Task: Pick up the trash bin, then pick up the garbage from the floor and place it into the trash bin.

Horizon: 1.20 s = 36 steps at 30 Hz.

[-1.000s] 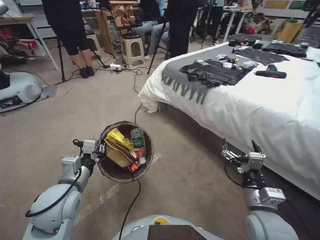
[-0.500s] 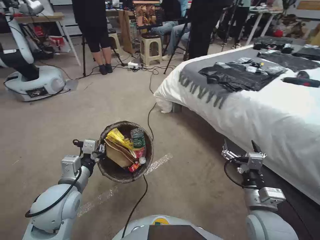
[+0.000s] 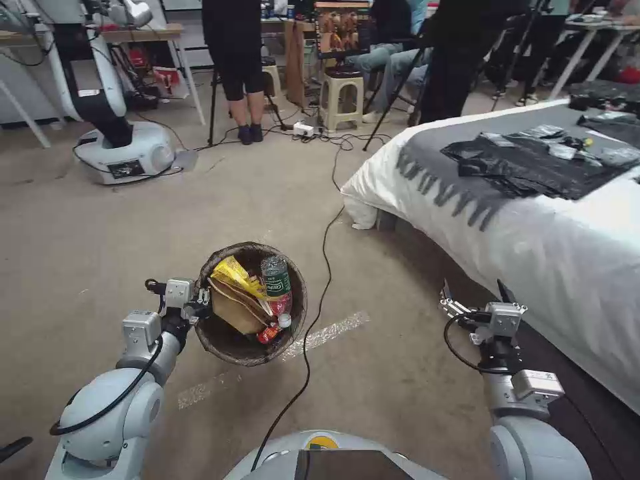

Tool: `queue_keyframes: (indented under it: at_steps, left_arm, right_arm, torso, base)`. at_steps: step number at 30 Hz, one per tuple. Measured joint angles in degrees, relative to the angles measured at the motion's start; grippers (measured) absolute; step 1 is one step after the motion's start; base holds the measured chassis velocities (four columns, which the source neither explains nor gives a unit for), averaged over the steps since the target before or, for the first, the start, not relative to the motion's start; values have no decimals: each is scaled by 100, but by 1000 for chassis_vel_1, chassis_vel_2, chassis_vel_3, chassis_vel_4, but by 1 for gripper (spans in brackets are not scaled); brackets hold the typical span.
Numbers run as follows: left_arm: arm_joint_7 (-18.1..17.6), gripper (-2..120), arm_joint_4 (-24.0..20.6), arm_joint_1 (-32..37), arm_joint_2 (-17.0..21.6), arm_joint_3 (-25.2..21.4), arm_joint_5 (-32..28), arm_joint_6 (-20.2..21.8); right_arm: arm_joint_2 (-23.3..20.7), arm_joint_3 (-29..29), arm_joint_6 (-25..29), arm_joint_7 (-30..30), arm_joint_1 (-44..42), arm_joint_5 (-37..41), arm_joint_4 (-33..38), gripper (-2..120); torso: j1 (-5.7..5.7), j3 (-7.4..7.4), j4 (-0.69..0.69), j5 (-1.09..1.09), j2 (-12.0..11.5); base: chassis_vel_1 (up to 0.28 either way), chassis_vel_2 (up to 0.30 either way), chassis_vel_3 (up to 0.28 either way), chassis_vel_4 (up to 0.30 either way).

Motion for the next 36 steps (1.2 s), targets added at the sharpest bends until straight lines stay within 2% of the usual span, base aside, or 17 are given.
queue_keyframes:
  at_steps: [36]
  left_arm:
    - [-4,3,41,-51,-5,-37,-27,-6]
  right_arm:
    - [-13,31,-24,12,87,14,-68,100]
  torso:
    - [0,0,0,0,0]
  base:
    - [76,75,74,77]
